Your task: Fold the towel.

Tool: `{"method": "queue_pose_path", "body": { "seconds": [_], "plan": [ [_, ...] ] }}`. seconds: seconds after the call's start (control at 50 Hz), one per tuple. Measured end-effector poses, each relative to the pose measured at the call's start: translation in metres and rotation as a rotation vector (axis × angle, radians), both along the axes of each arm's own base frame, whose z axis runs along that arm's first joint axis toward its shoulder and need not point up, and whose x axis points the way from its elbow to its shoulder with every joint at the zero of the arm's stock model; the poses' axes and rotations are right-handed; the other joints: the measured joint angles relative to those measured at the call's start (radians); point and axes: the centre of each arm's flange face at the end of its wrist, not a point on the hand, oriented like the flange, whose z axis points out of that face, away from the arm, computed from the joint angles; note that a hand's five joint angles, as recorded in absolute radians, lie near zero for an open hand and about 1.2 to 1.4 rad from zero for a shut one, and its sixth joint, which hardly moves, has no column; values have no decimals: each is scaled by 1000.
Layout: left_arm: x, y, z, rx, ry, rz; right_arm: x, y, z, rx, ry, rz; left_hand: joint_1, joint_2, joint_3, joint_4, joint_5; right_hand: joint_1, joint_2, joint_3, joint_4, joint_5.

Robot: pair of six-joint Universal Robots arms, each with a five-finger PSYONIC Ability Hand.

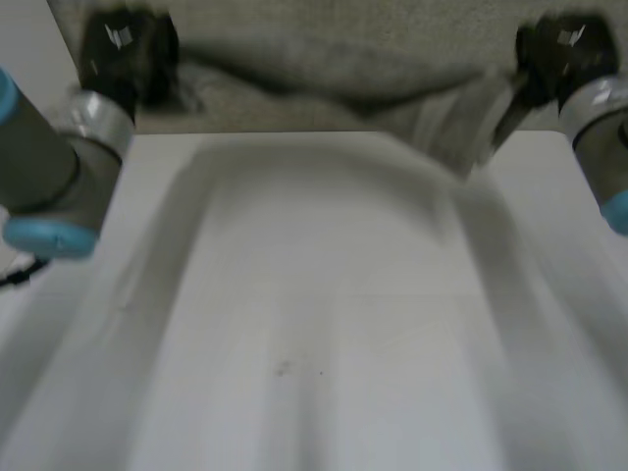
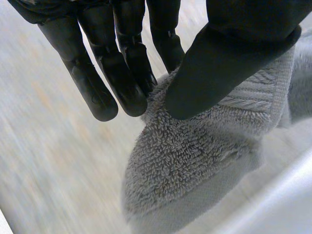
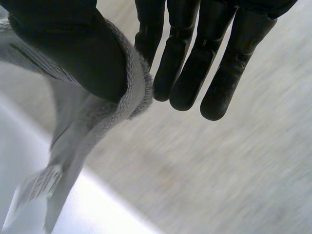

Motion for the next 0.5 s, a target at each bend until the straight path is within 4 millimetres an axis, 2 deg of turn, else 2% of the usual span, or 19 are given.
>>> {"method": "queue_pose_path", "body": {
  "seconds": [0.08, 0.12, 0.24, 0.34, 0.38, 0.4, 0.44, 0.46, 0.48, 0.5],
  "plan": [
    [4, 11, -46, 137, -46, -10, -4, 8, -37, 182, 45, 34, 0, 0, 0, 0, 0, 0, 0, 0, 0, 0],
    [7, 20, -77, 226, -80, -20, -8, 14, -62, 311, 69, 53, 3, 0, 0, 0, 0, 0, 0, 0, 0, 0],
    [15, 35, -129, 382, -136, -46, -19, 19, -109, 545, 97, 51, 3, 0, 0, 0, 0, 0, 0, 0, 0, 1],
    [19, 37, -151, 435, -173, -56, -26, 13, -128, 612, 100, 32, 3, 0, 0, 0, 0, -15, -32, -27, -28, -21],
    [19, 37, -153, 437, -187, -57, -27, 11, -131, 618, 99, 29, 2, -1, -1, -1, 0, -31, -66, -68, -65, -48],
    [20, 37, -156, 435, -207, -57, -28, 10, -133, 619, 98, 27, -34, -93, -97, -99, -64, -179, -260, -246, -250, -206],
    [20, 38, -156, 428, -229, -57, -28, 9, -133, 618, 97, 26, -188, -223, -225, -227, -189, -349, -488, -474, -478, -432],
    [20, 38, -156, 424, -239, -57, -28, 9, -133, 617, 96, 26, -233, -257, -258, -260, -235, -349, -488, -474, -478, -432],
    [20, 38, -155, 414, -261, -56, -28, 9, -132, 613, 95, 26, -321, -365, -366, -359, -334, -492, -680, -686, -690, -657],
    [20, 39, -154, 402, -281, -54, -28, 10, -129, 606, 94, 26, -402, -448, -449, -452, -414, -532, -735, -741, -746, -714]
  ]
}}
